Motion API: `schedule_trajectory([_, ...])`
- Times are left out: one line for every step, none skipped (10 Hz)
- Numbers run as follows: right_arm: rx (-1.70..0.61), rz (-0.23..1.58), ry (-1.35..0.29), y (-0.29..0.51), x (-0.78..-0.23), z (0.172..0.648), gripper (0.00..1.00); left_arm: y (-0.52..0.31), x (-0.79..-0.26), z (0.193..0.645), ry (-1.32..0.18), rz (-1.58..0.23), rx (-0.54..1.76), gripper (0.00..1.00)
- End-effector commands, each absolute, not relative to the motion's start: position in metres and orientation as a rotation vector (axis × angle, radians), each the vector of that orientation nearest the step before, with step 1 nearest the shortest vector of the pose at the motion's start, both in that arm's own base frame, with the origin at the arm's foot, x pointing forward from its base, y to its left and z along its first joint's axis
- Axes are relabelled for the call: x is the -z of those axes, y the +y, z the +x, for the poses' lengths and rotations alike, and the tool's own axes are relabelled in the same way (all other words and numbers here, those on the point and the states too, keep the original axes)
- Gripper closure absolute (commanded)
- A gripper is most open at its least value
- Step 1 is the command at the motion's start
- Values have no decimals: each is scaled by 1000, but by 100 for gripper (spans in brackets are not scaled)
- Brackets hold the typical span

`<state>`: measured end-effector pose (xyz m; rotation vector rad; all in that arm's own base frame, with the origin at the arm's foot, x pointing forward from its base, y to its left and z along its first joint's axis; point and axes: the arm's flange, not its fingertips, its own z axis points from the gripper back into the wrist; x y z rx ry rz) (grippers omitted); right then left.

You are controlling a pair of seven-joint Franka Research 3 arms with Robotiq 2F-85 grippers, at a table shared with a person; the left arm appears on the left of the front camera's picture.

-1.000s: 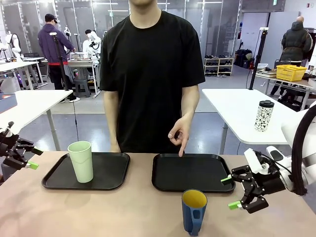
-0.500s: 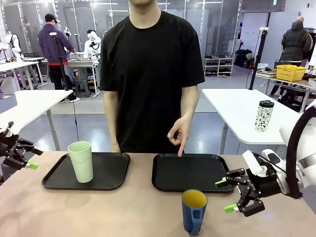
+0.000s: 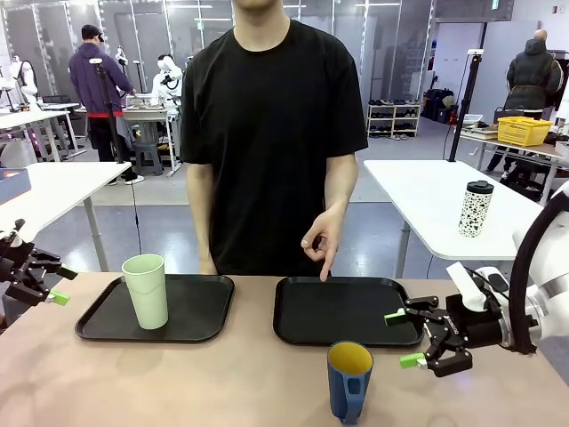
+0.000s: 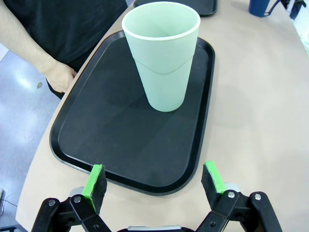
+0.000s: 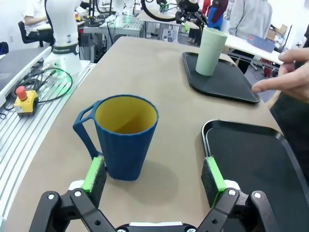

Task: Sort and store the cups by type.
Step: Pick up the Handle plastic cup and place it into the empty Flat Tray.

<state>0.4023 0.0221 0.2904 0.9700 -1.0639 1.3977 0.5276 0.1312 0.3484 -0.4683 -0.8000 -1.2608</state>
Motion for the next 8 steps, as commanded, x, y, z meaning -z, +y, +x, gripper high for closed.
schedule_trajectory([-1397,985,-1119,20,-238,395,0,133,-349,531,-831,-478,1273,0])
schedule_trajectory([-1397,986,-1111,20,-236,394,0,133,-349,531,-831,-478,1273,0])
schedule_trajectory([-1406,941,-1075,23,-237,393,0,133,-349,531,-831,-478,1273,0])
schedule_trajectory([-1415,865,-1028,28,-242,391,0,133,-349,531,-831,-478,1273,0])
schedule_trajectory([-1395,984,-1060,25,-288,403,0,133,-349,531,-831,-478,1273,0])
schedule_trajectory([-1395,984,-1060,25,-288,403,0,133,-349,531,-831,-478,1273,0])
schedule_trajectory([-1395,984,-1060,25,-288,403,0,133,-349,531,-831,-478,1273,0])
schedule_trajectory([-1397,959,-1041,25,-283,402,0,133,-349,531,-831,-478,1273,0])
